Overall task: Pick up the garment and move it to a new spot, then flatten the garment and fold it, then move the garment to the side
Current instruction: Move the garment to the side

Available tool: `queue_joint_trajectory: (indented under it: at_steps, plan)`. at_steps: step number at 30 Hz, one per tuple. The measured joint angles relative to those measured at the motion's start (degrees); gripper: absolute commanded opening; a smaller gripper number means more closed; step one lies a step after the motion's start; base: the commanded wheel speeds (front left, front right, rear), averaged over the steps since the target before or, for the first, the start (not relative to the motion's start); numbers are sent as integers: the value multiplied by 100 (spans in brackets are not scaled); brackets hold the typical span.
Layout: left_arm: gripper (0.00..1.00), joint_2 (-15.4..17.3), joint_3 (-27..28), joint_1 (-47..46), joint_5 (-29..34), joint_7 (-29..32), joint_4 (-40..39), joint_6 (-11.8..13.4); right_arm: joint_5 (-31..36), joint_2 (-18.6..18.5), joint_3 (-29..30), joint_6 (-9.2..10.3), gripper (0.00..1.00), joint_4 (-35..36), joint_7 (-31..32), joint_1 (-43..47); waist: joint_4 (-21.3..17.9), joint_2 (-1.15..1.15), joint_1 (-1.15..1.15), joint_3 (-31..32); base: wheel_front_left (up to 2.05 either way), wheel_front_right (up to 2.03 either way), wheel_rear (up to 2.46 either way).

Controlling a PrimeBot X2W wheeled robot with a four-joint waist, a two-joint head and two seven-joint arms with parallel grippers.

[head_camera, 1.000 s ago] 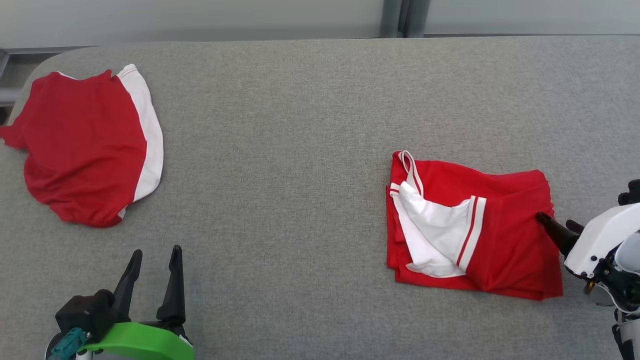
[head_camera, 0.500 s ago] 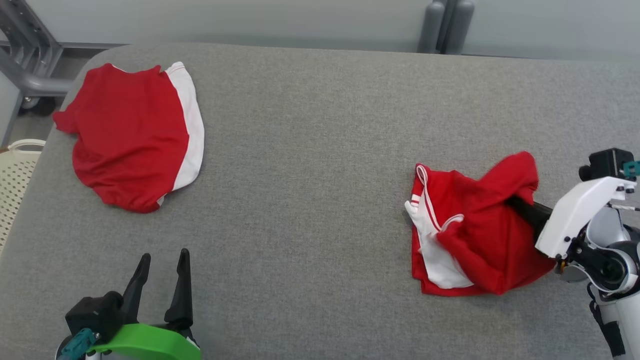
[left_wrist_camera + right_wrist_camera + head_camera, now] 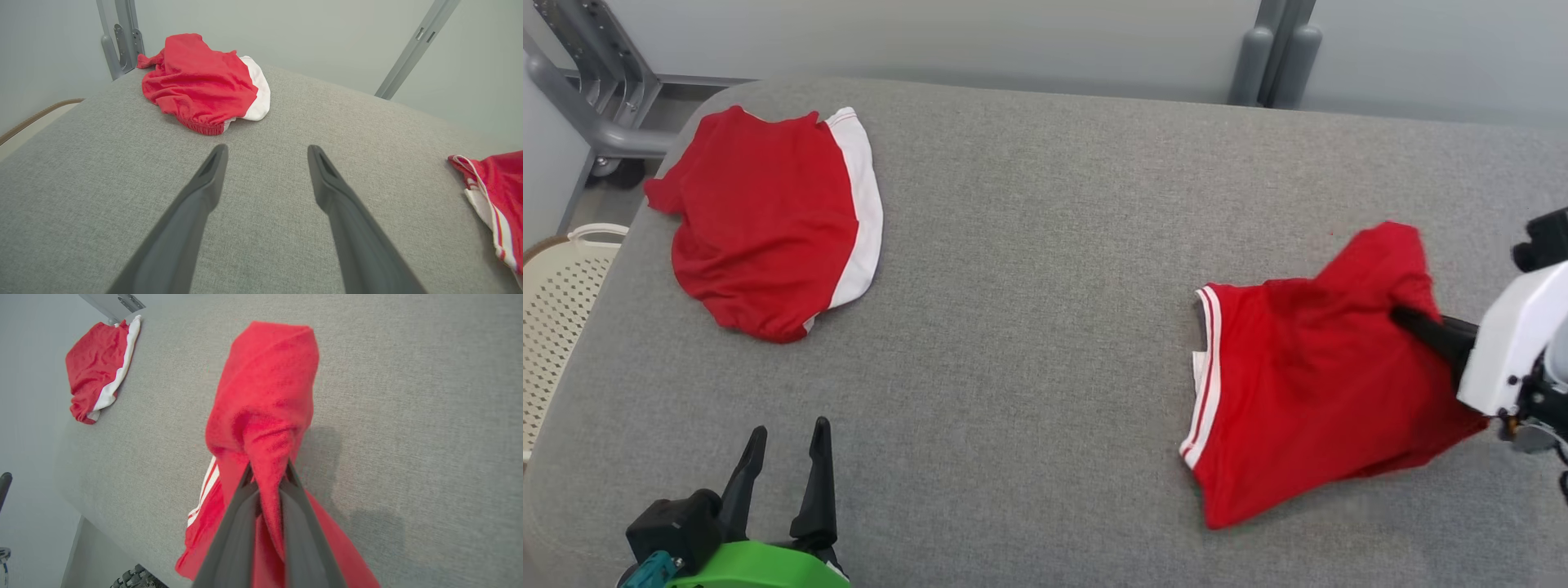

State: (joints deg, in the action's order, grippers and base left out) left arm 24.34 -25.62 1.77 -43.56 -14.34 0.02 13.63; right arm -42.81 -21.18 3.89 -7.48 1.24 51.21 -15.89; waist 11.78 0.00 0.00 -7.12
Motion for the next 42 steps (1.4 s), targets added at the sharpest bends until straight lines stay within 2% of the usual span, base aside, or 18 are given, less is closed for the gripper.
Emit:
queue_joint_trajectory:
  at_steps: [2,8,14,19,24,29,35,42]
  plan:
    - [100,7,12,1,0,-12,-8,0,55,-66,160,0,0,-55,37,56,-16,0,0,-26,0,0,0]
    - [100,75,73,-24,25,12,-145,19,506,-391,1168,0,0,-447,169,265,-126,0,0,-224,0,0,0]
    - [100,200,121,-253,85,77,-318,52,1215,-369,1804,0,0,-944,-102,11,-368,0,0,-458,0,0,0]
    - [100,268,152,-397,121,169,-490,101,1663,-277,1905,-2,0,-1314,-501,-253,-690,0,0,-627,0,0,0]
    - [100,381,176,-458,179,267,-680,171,1722,-60,1708,-1,0,-1553,-803,-437,-1103,0,0,-765,0,0,0]
    - [100,519,179,-573,263,390,-880,236,1720,-63,1537,-1,0,-1767,-1235,-447,-1653,0,0,-911,0,0,0]
    - [100,563,156,-751,345,502,-1043,269,1949,-226,1495,-1,0,-2062,-1688,-611,-2029,0,0,-1122,0,0,0]
    - [100,593,52,-1000,437,619,-1112,230,2546,-612,1326,-2,0,-2474,-2041,-1100,-2028,0,0,-1487,0,0,0]
